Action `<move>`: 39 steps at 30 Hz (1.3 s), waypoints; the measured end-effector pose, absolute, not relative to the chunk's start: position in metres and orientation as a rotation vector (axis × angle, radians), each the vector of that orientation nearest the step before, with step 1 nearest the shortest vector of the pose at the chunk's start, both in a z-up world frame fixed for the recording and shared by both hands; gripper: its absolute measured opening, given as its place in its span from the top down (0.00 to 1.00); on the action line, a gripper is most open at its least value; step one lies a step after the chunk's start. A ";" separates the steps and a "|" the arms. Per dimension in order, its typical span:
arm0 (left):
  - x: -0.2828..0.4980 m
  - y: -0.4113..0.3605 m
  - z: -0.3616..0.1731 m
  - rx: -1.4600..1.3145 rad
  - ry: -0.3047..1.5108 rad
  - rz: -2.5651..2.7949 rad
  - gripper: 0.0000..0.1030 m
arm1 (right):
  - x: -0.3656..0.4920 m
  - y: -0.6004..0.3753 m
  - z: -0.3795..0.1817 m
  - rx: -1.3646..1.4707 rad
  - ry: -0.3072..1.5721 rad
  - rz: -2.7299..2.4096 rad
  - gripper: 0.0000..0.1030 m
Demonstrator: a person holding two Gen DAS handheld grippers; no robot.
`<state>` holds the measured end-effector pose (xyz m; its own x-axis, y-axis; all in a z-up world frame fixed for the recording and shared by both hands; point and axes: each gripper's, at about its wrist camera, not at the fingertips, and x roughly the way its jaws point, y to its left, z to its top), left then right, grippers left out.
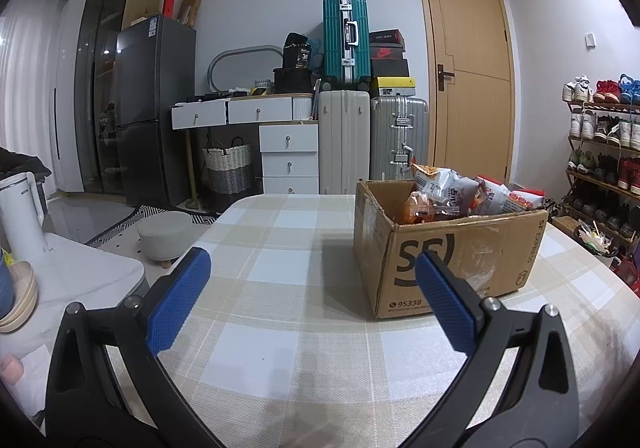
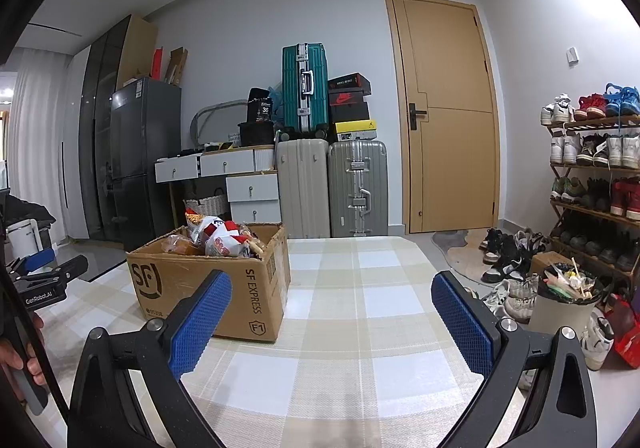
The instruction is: Organize snacks
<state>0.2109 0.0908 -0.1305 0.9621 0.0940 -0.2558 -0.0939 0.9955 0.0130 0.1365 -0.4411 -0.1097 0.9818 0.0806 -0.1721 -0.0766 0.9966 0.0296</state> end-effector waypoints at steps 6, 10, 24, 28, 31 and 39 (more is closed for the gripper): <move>0.210 0.089 -0.129 0.003 0.255 0.097 0.01 | 0.137 -0.442 -0.110 0.024 0.174 0.077 0.01; 0.211 0.088 -0.131 -0.001 0.251 0.096 0.01 | 0.136 -0.443 -0.110 0.025 0.174 0.076 0.01; 0.210 0.090 -0.130 0.001 0.254 0.096 0.01 | 0.136 -0.444 -0.111 0.026 0.177 0.076 0.01; 0.209 0.090 -0.128 0.001 0.253 0.096 0.01 | 0.136 -0.444 -0.111 0.024 0.176 0.075 0.01; 0.208 0.090 -0.129 0.001 0.254 0.096 0.01 | 0.136 -0.445 -0.110 0.025 0.177 0.076 0.01; 0.207 0.091 -0.127 -0.001 0.252 0.096 0.01 | 0.136 -0.445 -0.110 0.026 0.176 0.076 0.01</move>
